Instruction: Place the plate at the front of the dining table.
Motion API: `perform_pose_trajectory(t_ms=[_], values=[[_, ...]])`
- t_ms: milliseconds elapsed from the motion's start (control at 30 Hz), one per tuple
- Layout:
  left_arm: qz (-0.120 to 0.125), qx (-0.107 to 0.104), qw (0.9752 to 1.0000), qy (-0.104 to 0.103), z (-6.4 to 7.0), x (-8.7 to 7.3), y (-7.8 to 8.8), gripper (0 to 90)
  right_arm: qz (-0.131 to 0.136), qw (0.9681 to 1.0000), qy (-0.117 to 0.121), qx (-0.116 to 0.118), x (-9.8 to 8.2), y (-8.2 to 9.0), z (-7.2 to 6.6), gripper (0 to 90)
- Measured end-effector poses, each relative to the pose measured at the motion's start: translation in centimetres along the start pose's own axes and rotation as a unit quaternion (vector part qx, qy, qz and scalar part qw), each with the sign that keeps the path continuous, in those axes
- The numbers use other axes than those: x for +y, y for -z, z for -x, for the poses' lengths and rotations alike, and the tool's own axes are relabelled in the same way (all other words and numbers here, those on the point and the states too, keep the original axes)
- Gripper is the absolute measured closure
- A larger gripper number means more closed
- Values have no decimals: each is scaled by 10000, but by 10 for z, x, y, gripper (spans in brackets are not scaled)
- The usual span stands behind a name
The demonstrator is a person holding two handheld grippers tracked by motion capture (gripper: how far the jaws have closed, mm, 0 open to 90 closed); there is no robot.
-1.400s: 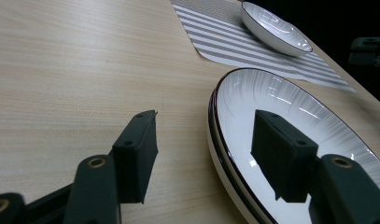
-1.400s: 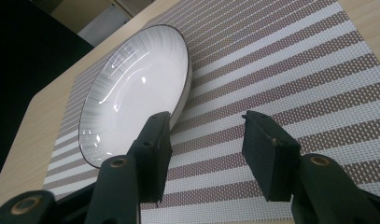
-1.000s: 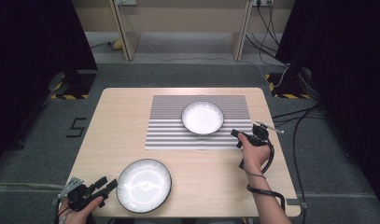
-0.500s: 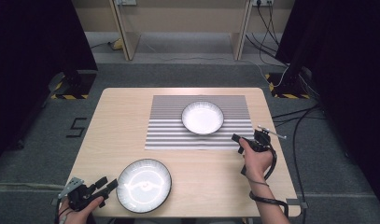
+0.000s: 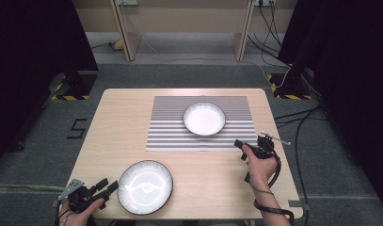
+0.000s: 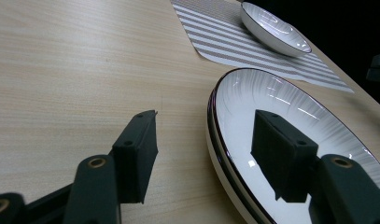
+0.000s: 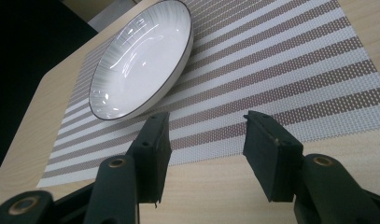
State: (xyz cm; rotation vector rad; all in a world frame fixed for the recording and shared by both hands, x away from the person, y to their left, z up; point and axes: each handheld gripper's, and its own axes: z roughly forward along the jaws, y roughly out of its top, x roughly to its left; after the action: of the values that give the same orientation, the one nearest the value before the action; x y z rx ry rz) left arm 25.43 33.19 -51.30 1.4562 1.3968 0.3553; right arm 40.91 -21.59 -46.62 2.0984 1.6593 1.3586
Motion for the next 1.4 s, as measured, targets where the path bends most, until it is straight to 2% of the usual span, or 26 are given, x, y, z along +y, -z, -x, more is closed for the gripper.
perform_pose_trajectory(t_ms=[567, 633, 1067, 1133, 1167, 1233, 1300, 1333, 1400], values=[[12, 7, 10000, -6, 0, 0, 0, 405, 16, 9999, 93, 63, -15, 16, 3, 505], [12, 8, 10000, -6, 0, 0, 0, 404, -8, 9999, 12, 100, -16, 18, 3, 504], [9, 7, 10000, -5, 1, 0, 0, 405, 11, 9999, 156, 58, -22, 24, 6, 501], [7, 3, 10000, -5, 1, 0, 0, 405, -8, 9999, 105, 75, -24, 26, 6, 500], [6, 5, 10000, -4, 1, 0, 0, 405, 16, 9998, 174, 63, -25, 27, 7, 500], [5, 9, 10000, 0, 1, 0, 0, 405, -22, 9999, 43, 131, -26, 29, 8, 499], [5, 7, 10000, 1, 1, 0, 0, 405, 1, 9999, 130, 91, -27, 31, 9, 500], [4, 6, 10000, -2, 1, 0, 0, 405, -18, 9999, 73, 118, -28, 32, 10, 499], [4, 2, 10000, -1, 1, 0, 0, 405, -5, 9999, 108, 86, -29, 33, 11, 499]])
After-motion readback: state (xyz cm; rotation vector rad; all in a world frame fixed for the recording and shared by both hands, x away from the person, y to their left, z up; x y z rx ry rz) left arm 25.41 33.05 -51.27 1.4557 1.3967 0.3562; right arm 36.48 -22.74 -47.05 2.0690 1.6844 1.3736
